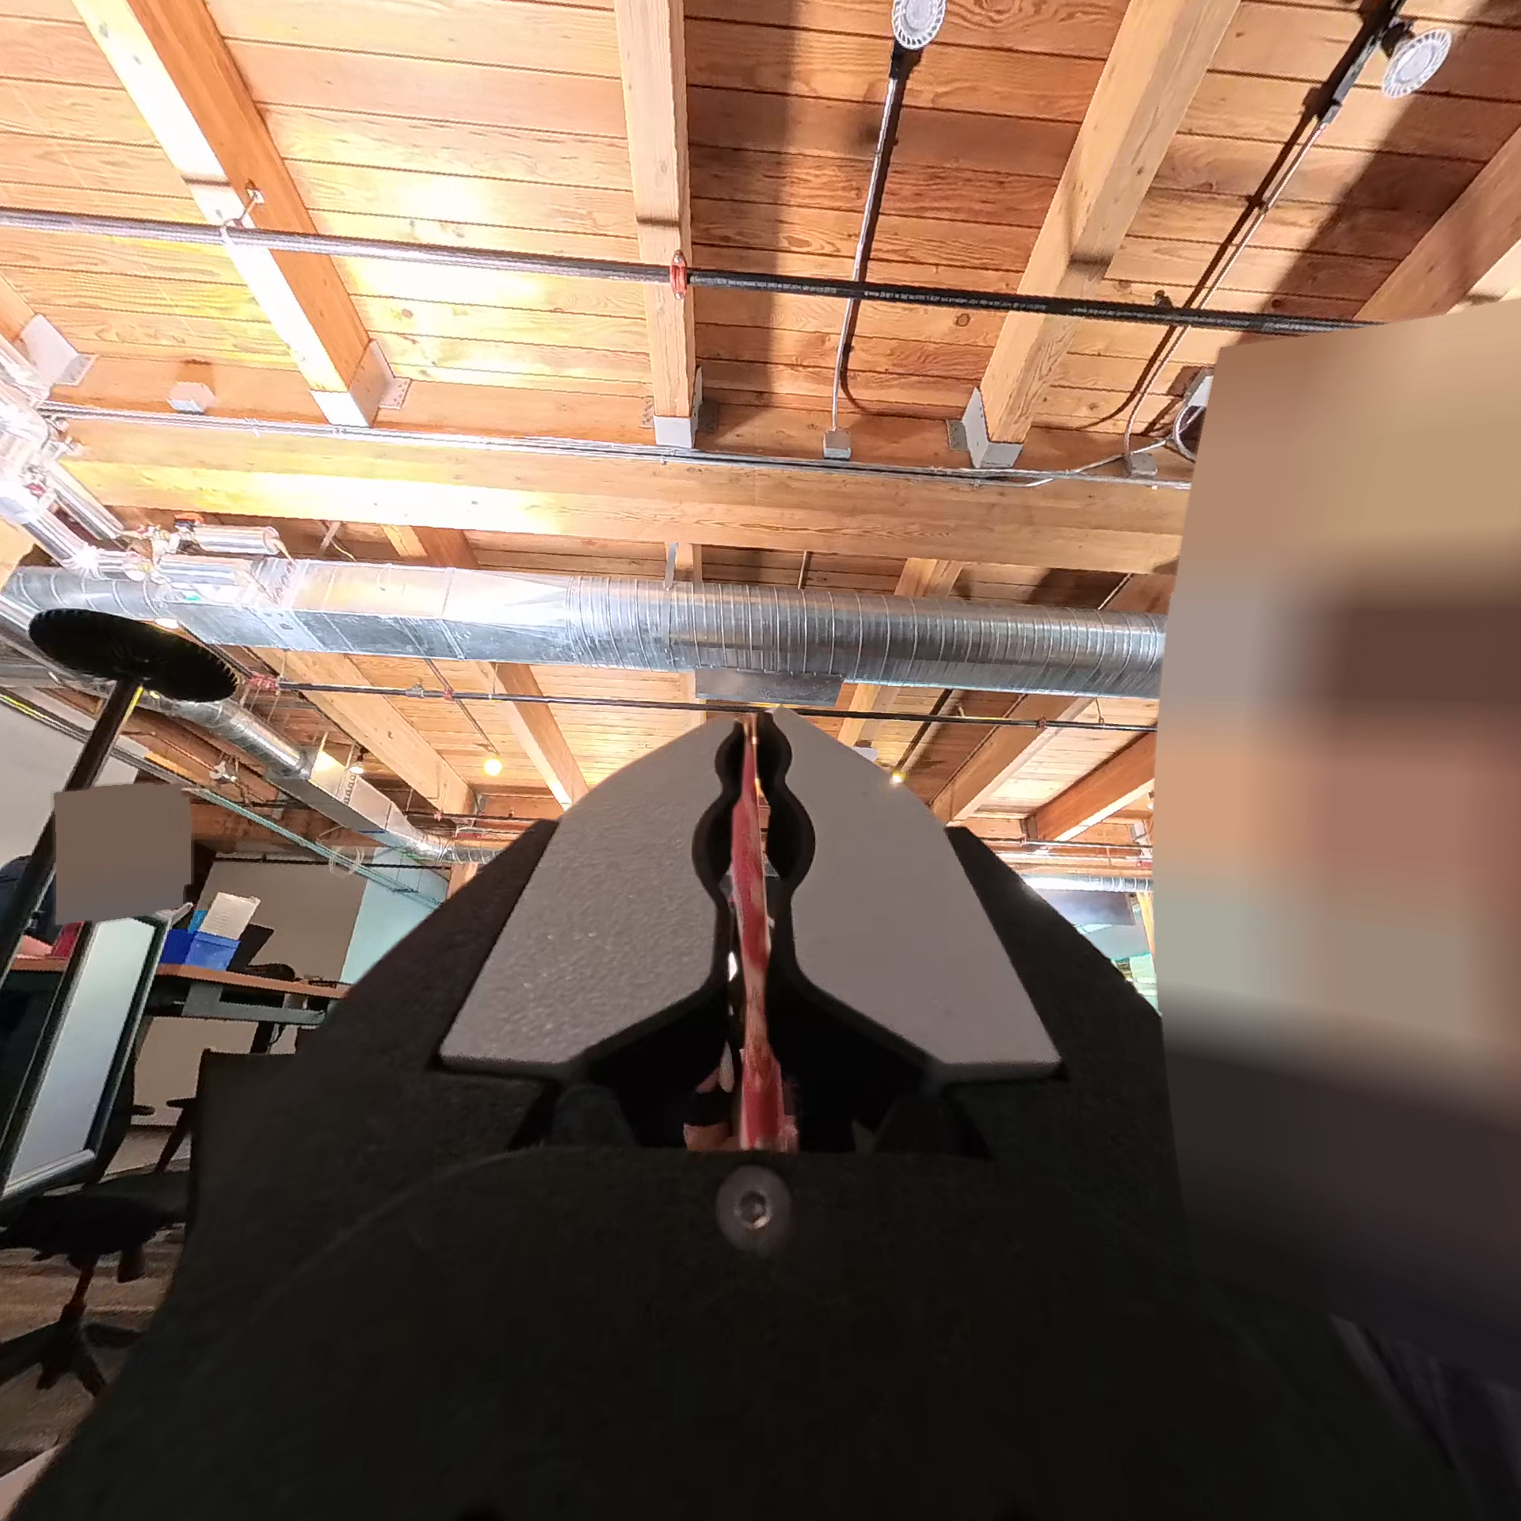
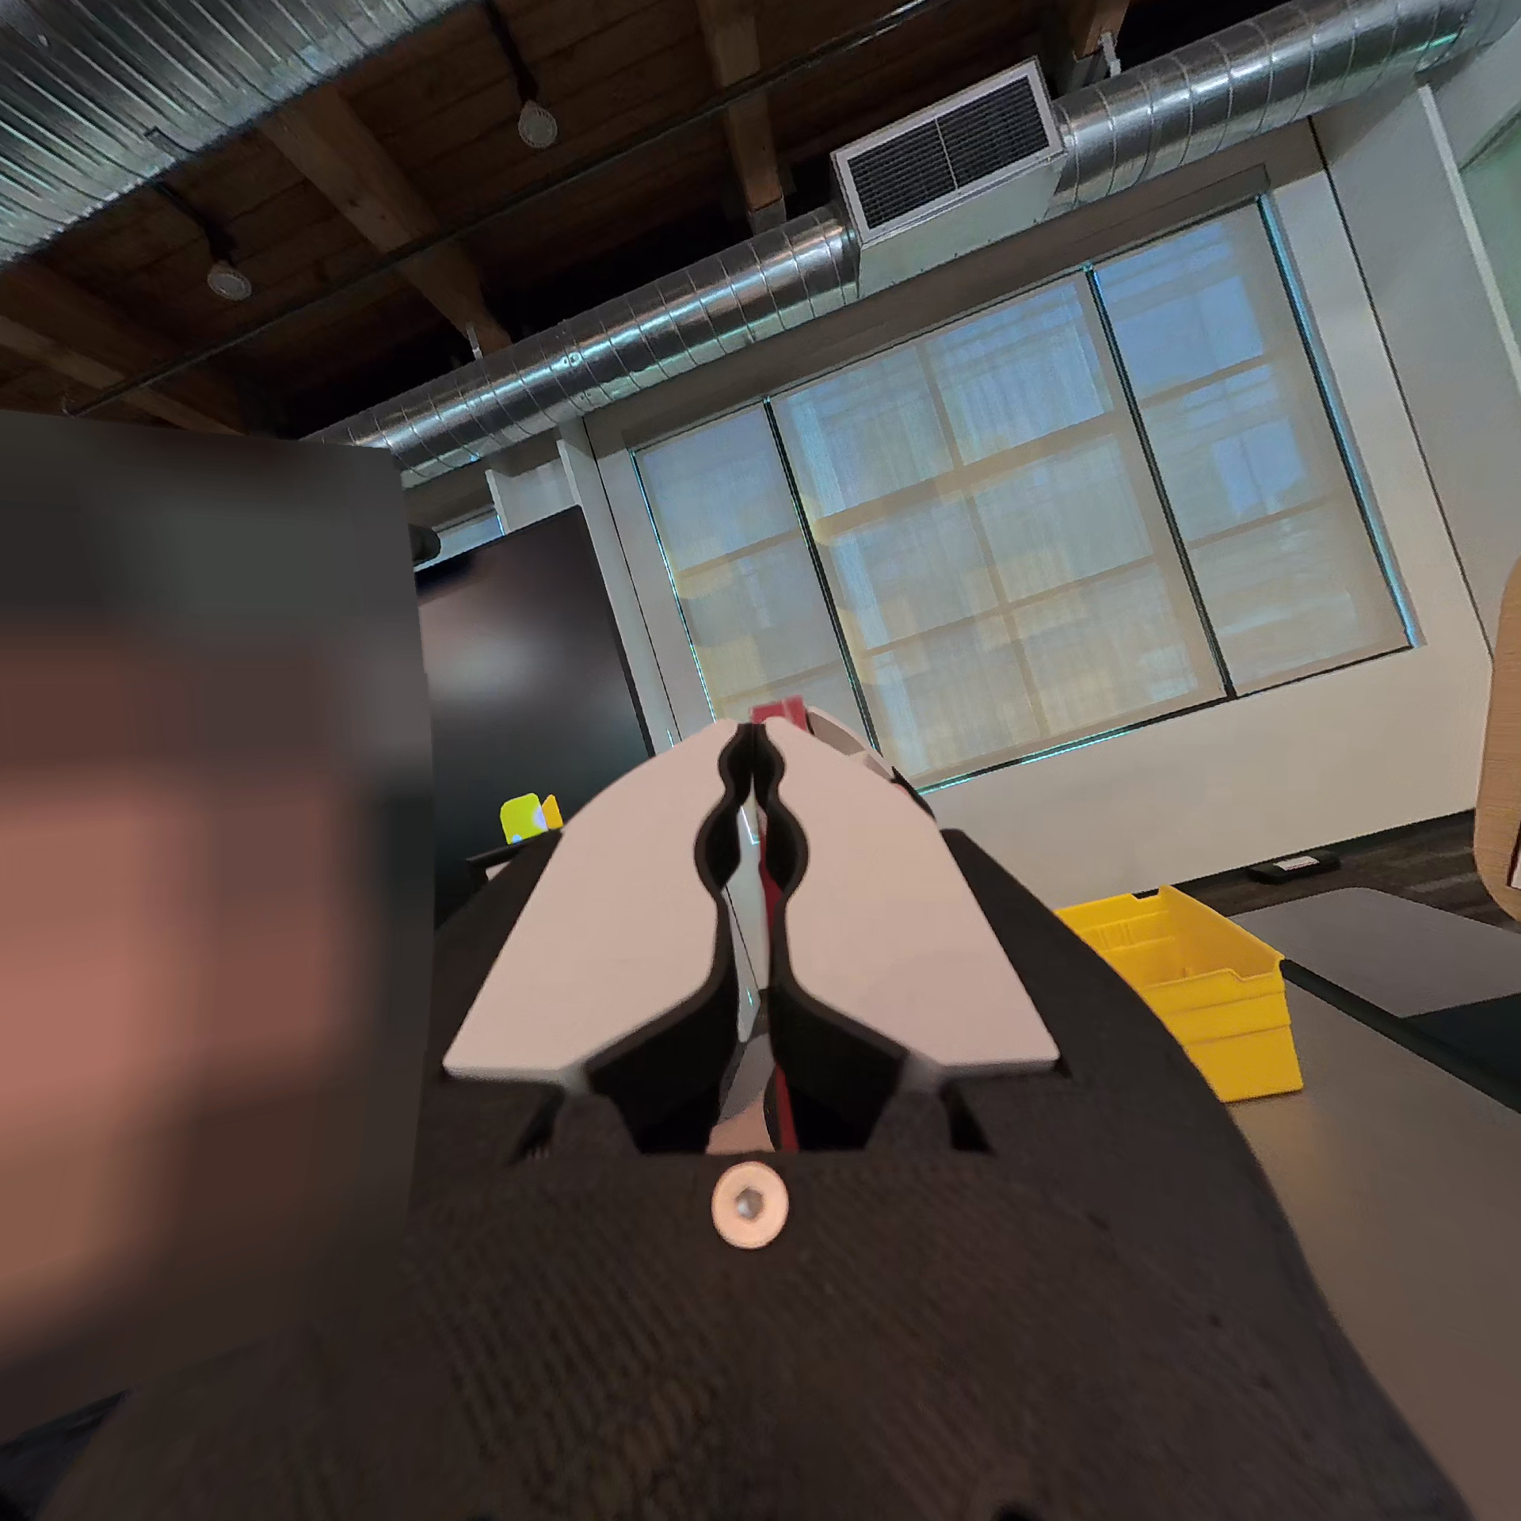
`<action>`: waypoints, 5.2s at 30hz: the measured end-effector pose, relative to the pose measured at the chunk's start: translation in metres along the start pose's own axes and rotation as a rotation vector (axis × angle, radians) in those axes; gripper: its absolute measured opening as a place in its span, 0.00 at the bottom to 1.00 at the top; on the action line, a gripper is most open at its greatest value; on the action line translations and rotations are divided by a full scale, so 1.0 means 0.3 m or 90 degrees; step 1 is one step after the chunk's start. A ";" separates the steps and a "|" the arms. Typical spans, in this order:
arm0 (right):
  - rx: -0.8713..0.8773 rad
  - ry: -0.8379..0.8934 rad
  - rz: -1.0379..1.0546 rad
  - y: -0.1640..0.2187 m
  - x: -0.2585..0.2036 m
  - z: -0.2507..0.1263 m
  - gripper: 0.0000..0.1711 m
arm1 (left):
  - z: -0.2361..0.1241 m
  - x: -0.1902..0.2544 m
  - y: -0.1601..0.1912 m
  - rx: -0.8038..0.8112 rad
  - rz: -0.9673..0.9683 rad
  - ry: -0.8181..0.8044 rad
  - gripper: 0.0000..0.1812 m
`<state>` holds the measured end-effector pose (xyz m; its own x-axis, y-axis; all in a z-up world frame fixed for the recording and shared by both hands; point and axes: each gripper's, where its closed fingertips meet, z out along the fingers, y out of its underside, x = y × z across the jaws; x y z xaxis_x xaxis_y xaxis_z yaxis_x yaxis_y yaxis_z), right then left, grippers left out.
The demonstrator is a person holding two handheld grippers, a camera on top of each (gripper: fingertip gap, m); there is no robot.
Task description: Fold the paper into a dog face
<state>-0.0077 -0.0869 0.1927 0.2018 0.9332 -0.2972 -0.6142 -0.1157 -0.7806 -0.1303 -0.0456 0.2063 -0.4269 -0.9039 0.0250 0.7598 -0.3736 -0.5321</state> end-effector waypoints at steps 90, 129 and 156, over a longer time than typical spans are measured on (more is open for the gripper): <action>-0.052 0.056 0.082 0.150 0.147 0.028 0.00 | -0.061 -0.118 -0.051 0.015 0.015 -0.090 0.00; 0.032 0.081 0.083 0.033 0.147 -0.035 0.00 | -0.062 -0.172 0.235 -0.152 -0.106 -0.050 0.14; 0.028 0.110 0.036 0.011 0.151 -0.048 0.01 | -0.057 -0.146 0.374 -0.175 -0.162 -0.044 0.00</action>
<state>0.0104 -0.0498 0.1686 0.2911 0.8530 -0.4332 -0.6606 -0.1483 -0.7360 -0.0348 -0.0443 0.1309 -0.5435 -0.8050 0.2379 0.4695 -0.5264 -0.7088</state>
